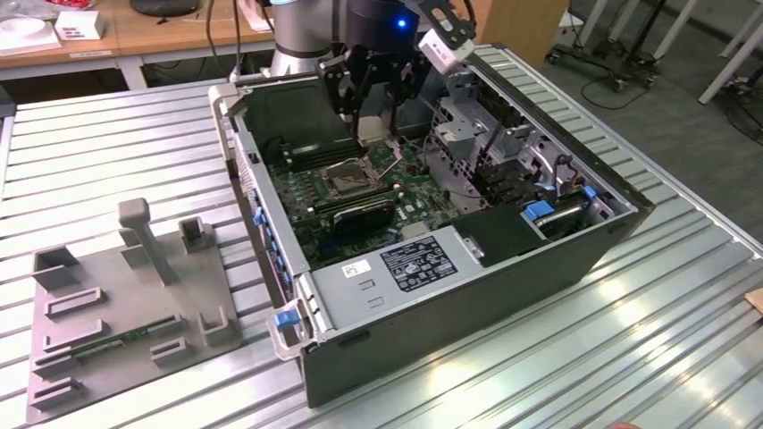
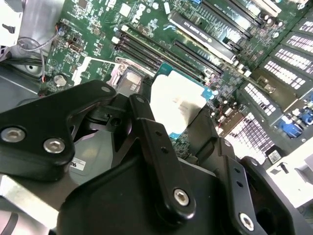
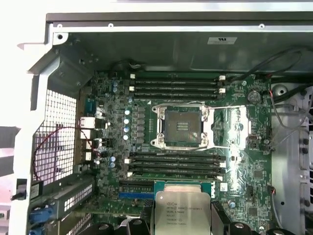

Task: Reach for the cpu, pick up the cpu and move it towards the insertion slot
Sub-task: 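Pick up the cpu and move it towards the insertion slot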

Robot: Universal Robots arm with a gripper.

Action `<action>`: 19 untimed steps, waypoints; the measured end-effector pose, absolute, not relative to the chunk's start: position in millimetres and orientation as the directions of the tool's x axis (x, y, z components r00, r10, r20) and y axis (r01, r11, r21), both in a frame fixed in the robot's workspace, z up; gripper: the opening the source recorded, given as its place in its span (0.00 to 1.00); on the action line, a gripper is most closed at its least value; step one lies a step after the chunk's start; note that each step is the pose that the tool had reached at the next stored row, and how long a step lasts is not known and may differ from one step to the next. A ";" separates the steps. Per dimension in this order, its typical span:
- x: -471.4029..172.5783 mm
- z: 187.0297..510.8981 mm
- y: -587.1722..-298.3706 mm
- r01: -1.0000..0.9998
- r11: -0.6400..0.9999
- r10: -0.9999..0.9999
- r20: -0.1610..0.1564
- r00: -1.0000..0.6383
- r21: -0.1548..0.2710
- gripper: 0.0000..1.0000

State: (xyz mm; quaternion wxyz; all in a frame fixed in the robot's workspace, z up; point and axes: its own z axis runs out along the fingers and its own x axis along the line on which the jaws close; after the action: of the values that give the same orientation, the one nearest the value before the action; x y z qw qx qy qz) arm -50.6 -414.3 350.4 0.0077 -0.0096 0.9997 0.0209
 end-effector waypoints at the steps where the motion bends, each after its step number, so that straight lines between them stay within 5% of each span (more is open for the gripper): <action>1: -50.5 350.2 -413.4 -0.020 0.999 -0.019 -0.016 -1.000 0.042 0.54; 19: -50.1 349.4 -410.6 -0.020 0.999 -0.019 -0.016 -1.000 0.042 0.54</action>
State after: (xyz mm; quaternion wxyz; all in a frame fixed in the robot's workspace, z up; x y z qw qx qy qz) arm -50.1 -410.6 349.4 0.0077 -0.0097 0.9997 0.0208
